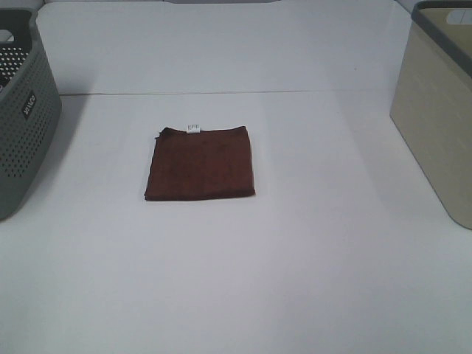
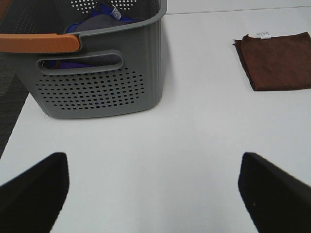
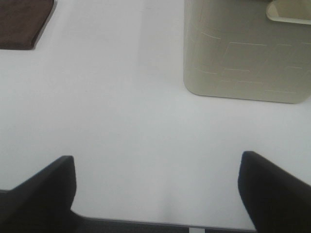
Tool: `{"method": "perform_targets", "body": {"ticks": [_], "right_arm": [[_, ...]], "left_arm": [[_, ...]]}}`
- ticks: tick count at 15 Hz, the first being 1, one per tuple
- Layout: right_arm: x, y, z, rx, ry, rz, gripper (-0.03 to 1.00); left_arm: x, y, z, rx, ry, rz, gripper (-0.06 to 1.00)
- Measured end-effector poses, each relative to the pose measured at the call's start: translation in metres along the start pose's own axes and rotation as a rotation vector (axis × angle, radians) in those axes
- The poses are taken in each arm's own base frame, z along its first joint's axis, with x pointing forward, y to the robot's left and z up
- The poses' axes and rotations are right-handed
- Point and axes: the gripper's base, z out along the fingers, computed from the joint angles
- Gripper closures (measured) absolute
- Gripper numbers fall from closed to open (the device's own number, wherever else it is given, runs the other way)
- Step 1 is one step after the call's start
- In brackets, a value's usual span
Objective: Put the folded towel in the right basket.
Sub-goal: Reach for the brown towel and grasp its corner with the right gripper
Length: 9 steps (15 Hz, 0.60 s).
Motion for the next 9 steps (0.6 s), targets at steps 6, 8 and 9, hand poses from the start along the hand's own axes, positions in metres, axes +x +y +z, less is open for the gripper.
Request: {"method": "perform_targets", "body": {"ticks": [6, 8, 9], "right_arm": [[0.0, 0.0, 0.0, 0.0, 0.0, 0.0, 0.1], [0.0, 0.0, 0.0, 0.0, 0.0, 0.0, 0.1], [0.0, 0.0, 0.0, 0.0, 0.0, 0.0, 0.1]], "left_arm": [[0.0, 0.0, 0.0, 0.0, 0.0, 0.0, 0.06], [0.0, 0.0, 0.0, 0.0, 0.0, 0.0, 0.06], [0.0, 0.0, 0.0, 0.0, 0.0, 0.0, 0.06]]}}
